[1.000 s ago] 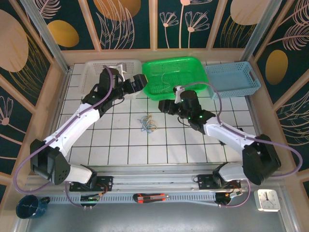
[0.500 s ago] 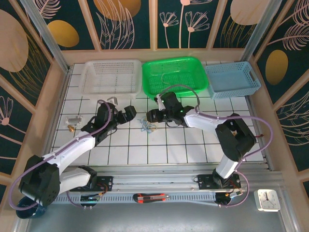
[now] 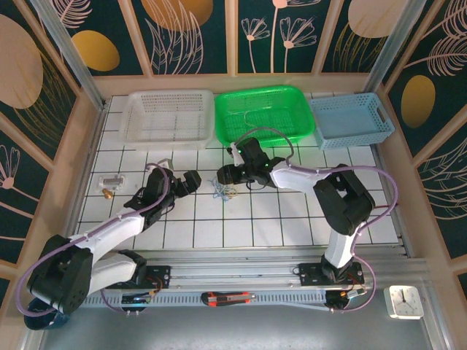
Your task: Untangle the cables
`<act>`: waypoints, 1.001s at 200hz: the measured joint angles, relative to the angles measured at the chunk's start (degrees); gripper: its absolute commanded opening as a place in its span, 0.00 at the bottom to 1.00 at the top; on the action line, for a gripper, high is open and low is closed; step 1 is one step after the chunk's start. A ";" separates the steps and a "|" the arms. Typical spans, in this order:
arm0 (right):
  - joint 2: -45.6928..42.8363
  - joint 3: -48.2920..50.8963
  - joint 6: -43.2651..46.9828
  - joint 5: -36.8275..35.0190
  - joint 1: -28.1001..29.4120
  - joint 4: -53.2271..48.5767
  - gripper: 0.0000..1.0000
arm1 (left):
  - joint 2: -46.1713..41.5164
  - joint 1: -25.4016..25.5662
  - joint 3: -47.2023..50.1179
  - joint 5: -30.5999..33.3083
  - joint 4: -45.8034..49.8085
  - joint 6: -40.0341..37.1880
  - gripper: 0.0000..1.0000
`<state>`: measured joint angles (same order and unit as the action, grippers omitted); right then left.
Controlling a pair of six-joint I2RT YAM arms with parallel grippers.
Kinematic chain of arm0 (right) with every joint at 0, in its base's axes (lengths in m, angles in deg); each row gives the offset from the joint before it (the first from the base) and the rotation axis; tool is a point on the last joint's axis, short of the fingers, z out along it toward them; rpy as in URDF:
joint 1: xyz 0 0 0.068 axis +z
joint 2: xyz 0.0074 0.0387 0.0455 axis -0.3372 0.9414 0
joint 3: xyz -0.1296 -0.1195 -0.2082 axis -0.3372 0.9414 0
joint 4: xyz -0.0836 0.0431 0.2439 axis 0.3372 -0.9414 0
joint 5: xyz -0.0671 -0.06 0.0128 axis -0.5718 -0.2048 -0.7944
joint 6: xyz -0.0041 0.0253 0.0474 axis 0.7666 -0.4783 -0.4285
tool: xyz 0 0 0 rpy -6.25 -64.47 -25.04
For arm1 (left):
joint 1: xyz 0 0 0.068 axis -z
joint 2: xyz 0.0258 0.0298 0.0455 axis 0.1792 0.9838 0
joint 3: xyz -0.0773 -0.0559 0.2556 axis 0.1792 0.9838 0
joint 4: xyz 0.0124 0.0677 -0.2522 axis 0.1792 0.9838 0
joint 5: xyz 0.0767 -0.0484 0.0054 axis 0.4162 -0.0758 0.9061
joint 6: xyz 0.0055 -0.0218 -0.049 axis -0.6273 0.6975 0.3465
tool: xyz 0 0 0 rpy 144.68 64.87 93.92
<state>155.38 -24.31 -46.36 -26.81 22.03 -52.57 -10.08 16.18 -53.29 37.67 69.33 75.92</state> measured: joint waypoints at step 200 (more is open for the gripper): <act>-7.82 0.63 -1.27 3.06 -0.02 0.22 0.00 | 2.54 -0.15 -1.01 -7.32 -4.55 -5.68 0.99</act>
<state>147.55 -23.68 -47.62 -23.75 22.01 -52.36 -7.55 16.03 -54.29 30.35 64.78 70.24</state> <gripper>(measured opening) 0.043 0.988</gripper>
